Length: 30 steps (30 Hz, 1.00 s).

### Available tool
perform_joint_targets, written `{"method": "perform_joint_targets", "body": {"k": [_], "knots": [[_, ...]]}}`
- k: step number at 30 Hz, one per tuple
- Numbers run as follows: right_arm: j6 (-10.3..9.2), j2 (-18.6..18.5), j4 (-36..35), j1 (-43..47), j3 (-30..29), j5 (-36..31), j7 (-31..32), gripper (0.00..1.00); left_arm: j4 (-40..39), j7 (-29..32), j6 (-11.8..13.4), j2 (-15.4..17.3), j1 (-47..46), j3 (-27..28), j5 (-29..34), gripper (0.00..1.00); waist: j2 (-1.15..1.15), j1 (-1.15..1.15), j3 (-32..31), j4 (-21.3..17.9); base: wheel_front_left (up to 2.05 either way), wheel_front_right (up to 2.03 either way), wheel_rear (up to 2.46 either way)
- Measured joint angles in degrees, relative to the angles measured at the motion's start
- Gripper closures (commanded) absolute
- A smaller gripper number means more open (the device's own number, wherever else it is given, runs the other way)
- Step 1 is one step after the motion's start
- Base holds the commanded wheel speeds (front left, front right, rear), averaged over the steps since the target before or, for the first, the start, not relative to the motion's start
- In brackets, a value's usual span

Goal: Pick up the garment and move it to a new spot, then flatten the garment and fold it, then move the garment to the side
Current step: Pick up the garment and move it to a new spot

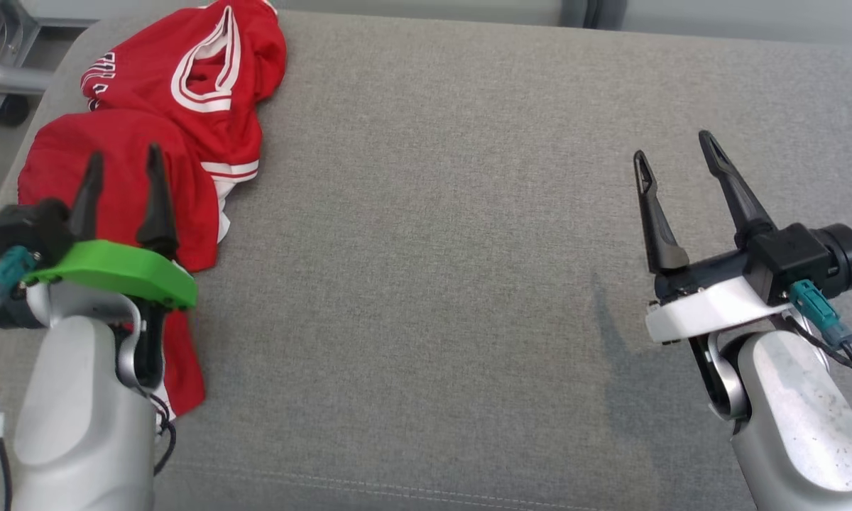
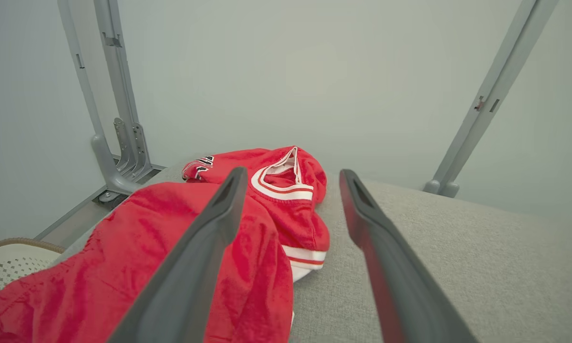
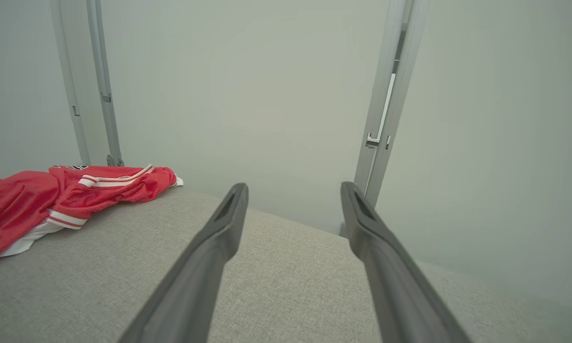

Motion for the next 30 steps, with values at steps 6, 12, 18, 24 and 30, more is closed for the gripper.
{"method": "perform_joint_targets", "body": {"k": [6, 12, 18, 24, 30], "knots": [[-1.49, 1.92, 1.63, 3.93, -0.88, 2.23, -0.14, 0.00, -2.33, -1.03, -0.33, -0.57, 6.19, -1.60, 0.89, 0.00, 0.00, 0.00, -2.84, -1.77, 0.00, 0.00, 0.00], [-1.53, 3.22, 2.71, 6.85, -0.55, 3.90, -0.14, 0.00, -5.42, -1.15, -0.37, -1.34, 12.57, -2.57, 0.96, 0.00, 0.00, 0.00, -5.14, -4.31, 0.00, 0.00, 0.00], [-2.38, 3.65, 3.33, 9.16, -0.58, 5.05, -0.14, 0.00, -8.96, -1.58, -0.32, -1.48, 17.58, -2.76, 1.04, 0.00, 0.00, 0.00, -6.92, -7.07, 0.00, 0.00, 0.00], [-2.43, 4.45, 3.46, 10.59, -0.32, 5.56, -0.14, 0.00, -11.43, -1.64, 0.68, -1.64, 22.53, -2.92, 1.03, 0.00, 0.00, 0.00, -8.24, -9.44, 0.00, 0.00, 0.00], [-2.46, 4.49, 3.46, 11.01, -0.21, 5.90, -0.14, 0.00, -14.03, -1.64, 1.32, -1.65, 25.25, -3.48, 1.74, 0.00, 0.00, 0.00, -9.24, -11.02, 0.00, 0.00, 0.00]]}}
